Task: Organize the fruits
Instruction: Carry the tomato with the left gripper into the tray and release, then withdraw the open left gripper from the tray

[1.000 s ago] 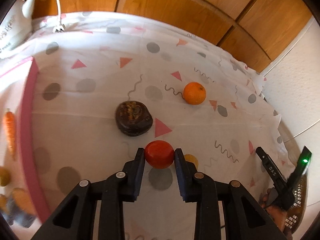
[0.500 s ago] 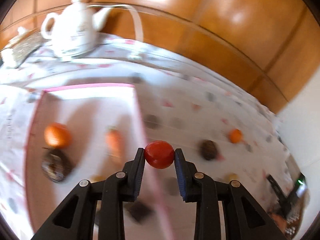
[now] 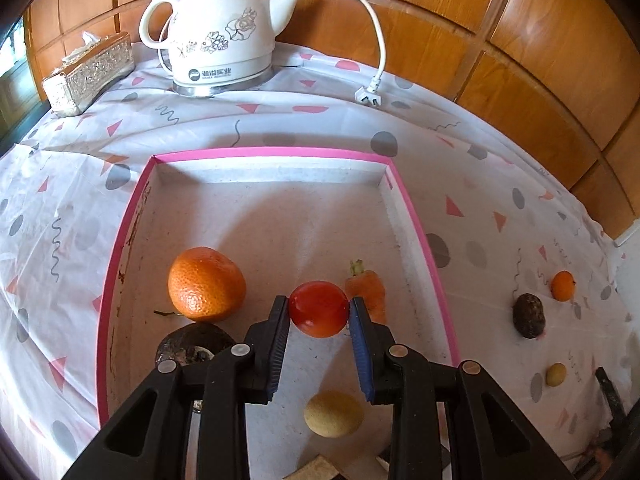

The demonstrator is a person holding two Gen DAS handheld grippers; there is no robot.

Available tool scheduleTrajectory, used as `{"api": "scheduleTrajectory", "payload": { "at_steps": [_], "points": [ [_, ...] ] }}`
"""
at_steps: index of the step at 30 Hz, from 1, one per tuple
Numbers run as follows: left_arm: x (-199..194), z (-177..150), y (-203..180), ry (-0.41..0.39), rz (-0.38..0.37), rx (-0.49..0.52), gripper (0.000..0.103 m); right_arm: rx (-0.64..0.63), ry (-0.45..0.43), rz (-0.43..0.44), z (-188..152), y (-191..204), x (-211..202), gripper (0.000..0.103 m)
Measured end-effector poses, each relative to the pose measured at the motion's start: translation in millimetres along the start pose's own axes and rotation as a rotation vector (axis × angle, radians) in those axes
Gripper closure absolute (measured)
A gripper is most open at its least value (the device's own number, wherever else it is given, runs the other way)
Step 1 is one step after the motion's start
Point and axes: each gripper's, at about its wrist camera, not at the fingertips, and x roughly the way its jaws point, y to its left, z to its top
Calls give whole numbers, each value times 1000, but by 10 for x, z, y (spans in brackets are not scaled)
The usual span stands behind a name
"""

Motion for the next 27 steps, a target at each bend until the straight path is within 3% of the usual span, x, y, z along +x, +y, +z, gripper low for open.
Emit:
{"api": "scheduleTrajectory", "payload": {
  "at_steps": [14,17,20,27],
  "points": [
    [-75,-67,0,-43,25,-10,66,0,0,0,-2,2,-1,40],
    [-174,-105,20,-64,40,-25,63,-3,0,1,-4,7,-1,39],
    [-295,-161,19,-94,46,-28,51,-3,0,1,-3,16,2,39],
    [-639,-345,58,-168,65,-31,45,-5,0,-1,-6,21,2,39]
  ]
}}
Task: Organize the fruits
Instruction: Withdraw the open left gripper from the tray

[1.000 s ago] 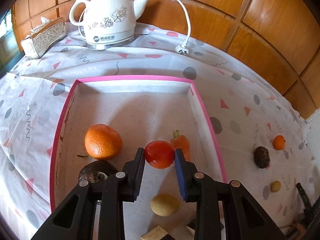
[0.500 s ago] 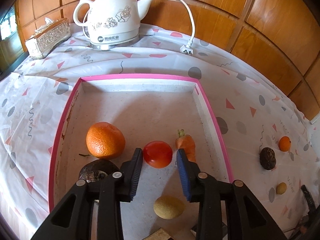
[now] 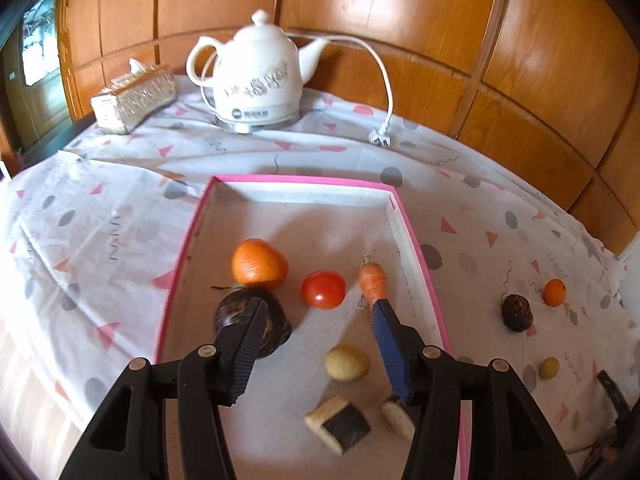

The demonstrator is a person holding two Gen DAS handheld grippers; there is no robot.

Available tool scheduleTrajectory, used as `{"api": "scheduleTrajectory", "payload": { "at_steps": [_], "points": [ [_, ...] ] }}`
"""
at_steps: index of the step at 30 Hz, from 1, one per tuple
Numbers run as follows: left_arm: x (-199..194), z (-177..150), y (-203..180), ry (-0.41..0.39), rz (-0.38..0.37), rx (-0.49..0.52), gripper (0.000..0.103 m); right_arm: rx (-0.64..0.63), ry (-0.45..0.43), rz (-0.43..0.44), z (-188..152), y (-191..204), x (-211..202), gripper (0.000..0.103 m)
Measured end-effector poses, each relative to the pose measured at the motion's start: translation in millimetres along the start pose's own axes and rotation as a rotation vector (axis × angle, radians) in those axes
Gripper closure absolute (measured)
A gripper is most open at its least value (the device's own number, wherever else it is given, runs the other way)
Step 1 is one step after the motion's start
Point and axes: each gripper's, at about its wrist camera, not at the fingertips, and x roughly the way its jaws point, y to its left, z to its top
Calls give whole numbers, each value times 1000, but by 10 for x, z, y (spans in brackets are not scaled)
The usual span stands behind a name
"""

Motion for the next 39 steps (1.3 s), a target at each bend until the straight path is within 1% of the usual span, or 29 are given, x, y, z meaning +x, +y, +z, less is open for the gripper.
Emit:
{"api": "scheduleTrajectory", "payload": {
  "at_steps": [1,3,5,8,17,24,33,39],
  "points": [
    [-48,-23,24,-8,4,-6,41,0,0,0,-1,-1,0,39],
    [-147,-76,91,-26,24,-31,36,1,0,0,0,0,0,39],
    [-212,-124,164,-35,34,-59,35,1,0,0,1,0,0,39],
    [-275,-208,294,-35,59,-109,31,1,0,0,-1,0,0,39],
    [-345,-425,595,-17,90,-198,30,-7,3,-5,6,20,2,39],
    [-412,-471,748,-30,92,-238,30,-25,16,-18,30,37,16,39],
    [-393,-540,926,-20,94,-292,30,-36,31,-31,55,57,31,38],
    [-377,-565,972,-15,88,-307,29,-36,48,-39,87,69,47,38]
  ]
}}
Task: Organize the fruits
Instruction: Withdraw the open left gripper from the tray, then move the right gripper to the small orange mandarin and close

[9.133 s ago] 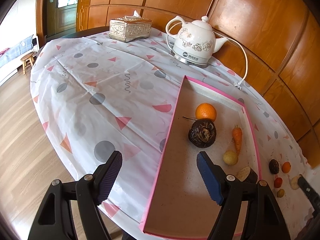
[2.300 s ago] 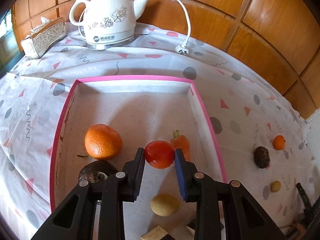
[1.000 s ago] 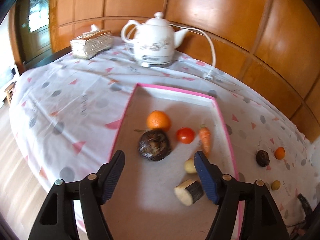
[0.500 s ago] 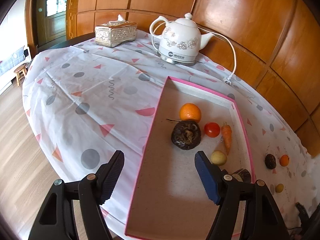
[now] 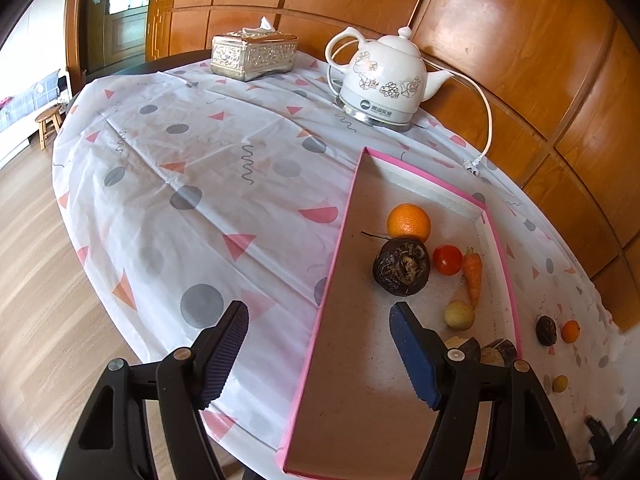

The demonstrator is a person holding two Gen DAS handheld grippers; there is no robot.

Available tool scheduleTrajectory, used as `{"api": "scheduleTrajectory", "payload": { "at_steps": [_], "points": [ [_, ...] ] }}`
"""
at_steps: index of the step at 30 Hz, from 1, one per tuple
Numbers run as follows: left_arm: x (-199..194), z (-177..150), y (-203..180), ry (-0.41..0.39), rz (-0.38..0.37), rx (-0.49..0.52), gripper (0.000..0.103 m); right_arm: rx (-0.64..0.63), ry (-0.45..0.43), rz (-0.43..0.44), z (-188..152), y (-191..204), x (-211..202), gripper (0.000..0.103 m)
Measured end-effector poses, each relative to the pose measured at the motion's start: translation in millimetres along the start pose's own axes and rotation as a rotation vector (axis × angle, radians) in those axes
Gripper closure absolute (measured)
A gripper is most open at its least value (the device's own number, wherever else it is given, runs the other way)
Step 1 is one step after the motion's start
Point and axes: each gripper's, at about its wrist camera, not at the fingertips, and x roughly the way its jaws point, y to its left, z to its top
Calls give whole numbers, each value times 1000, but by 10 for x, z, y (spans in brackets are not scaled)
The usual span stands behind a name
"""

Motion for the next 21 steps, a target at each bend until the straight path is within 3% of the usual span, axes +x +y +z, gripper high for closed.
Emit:
{"api": "scheduleTrajectory", "payload": {
  "at_steps": [11,16,21],
  "points": [
    [30,-1,44,6,6,-17,29,11,37,68,66,78,7,38],
    [48,-3,40,11,12,-15,29,-8,71,191,147,298,16,38],
    [65,-3,45,16,16,-15,29,-92,78,314,245,762,-9,38]
  ]
}}
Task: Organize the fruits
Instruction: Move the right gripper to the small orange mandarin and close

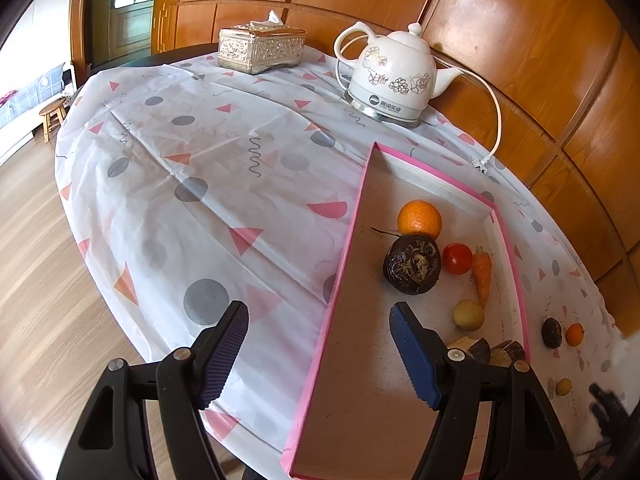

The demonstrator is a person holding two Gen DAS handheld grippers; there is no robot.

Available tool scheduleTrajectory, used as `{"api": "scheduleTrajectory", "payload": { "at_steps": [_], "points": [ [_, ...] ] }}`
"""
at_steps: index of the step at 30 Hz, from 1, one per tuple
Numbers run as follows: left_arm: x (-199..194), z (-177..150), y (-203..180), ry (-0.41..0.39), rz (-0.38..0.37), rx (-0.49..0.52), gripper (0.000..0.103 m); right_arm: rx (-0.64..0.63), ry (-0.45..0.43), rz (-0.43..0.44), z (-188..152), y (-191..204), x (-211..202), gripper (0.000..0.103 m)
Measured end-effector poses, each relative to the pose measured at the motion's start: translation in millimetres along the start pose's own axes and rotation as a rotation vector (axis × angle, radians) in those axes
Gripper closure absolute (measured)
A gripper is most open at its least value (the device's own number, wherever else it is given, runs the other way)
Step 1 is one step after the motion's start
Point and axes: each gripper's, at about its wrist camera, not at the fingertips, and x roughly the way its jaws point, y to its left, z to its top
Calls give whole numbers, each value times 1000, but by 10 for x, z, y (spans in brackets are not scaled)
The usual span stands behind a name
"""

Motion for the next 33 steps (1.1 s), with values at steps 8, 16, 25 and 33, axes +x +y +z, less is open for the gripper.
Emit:
{"api": "scheduleTrajectory", "payload": {
  "at_steps": [8,16,25,33],
  "points": [
    [9,-11,100,6,20,-32,29,-113,11,95,204,604,177,38],
    [21,-8,135,17,37,-48,29,-158,28,119,406,944,404,38],
    [33,-6,184,26,56,-64,27,-187,78,96,471,1128,610,38],
    [13,-18,201,23,61,-73,27,-258,75,88,420,1227,619,63]
  ]
}}
